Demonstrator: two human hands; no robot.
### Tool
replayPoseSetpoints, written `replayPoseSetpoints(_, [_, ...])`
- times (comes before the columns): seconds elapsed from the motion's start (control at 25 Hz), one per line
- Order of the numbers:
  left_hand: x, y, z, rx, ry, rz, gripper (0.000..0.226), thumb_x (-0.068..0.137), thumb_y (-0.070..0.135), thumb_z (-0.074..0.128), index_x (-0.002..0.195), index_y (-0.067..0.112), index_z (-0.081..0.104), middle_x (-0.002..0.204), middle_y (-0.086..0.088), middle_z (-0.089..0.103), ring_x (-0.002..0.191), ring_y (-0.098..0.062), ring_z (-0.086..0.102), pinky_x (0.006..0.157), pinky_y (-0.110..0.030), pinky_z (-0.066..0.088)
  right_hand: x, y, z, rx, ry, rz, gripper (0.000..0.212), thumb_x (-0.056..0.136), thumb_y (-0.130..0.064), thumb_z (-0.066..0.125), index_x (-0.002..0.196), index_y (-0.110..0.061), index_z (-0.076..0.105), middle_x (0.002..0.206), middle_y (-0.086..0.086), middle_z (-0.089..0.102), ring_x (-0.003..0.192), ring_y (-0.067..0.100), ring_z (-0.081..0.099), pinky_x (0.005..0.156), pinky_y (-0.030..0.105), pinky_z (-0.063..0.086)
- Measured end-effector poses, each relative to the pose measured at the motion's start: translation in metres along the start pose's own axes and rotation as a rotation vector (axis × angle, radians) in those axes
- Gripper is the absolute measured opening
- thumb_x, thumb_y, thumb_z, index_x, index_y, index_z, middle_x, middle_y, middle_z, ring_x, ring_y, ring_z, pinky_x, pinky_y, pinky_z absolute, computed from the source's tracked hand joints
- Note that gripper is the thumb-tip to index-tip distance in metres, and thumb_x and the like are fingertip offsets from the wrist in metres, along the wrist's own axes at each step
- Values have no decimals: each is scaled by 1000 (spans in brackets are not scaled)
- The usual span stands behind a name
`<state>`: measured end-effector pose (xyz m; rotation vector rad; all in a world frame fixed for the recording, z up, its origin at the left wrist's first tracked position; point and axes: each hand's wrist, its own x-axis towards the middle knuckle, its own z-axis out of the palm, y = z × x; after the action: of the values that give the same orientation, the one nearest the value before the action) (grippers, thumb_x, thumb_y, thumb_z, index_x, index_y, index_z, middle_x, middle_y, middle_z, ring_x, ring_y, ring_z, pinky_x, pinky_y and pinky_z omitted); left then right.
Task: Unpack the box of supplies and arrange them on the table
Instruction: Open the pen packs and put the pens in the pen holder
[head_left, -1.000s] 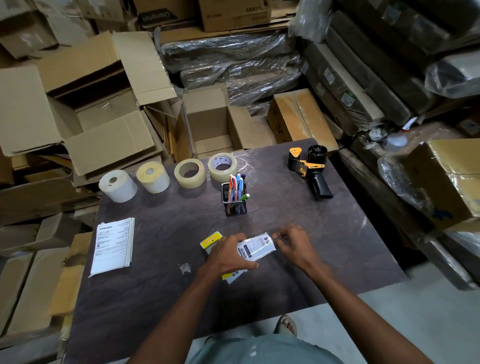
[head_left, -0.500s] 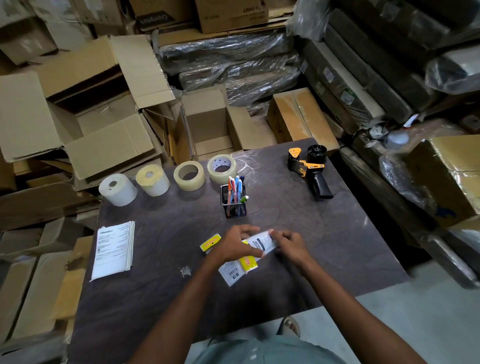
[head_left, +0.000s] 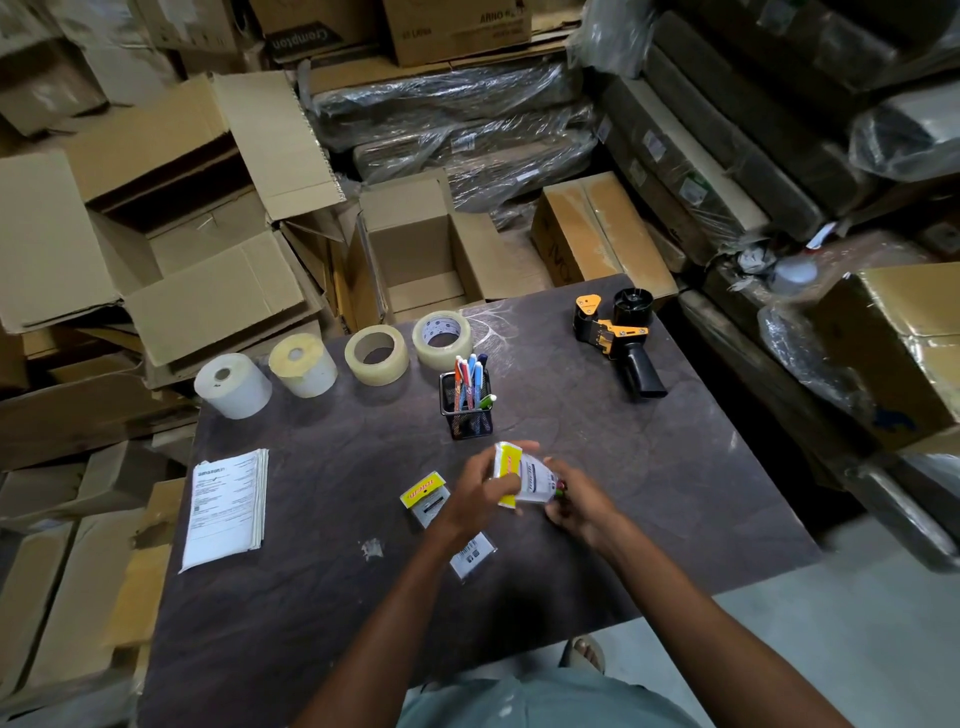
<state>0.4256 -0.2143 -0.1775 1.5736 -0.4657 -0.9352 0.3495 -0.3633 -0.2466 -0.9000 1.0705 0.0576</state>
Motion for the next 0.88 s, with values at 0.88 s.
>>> replayPoseSetpoints(0.88, [3, 10, -26, -110, 1, -5, 51, 67, 17, 55, 115, 15, 71, 109, -13, 74, 99, -32, 71, 66, -37, 59, 13, 4, -1, 41, 285, -182, 28, 90, -17, 56, 68, -3, 65, 56, 10, 63, 30, 11, 47, 31, 15, 31])
